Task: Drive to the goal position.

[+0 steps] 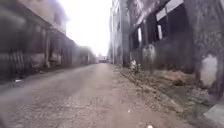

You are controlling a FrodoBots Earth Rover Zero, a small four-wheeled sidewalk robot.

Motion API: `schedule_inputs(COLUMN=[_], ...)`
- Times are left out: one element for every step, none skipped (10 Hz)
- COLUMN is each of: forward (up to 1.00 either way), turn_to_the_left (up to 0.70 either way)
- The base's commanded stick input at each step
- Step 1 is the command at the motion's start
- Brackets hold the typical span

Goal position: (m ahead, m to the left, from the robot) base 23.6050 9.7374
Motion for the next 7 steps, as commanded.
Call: schedule_inputs(forward=[0.50, 0.50, 0.50, 0.50, 0.50, 0.50, 0.50], turn_to_the_left=[0.00, 0.00, 0.00, 0.00, 0.00, 0.00, 0.00])
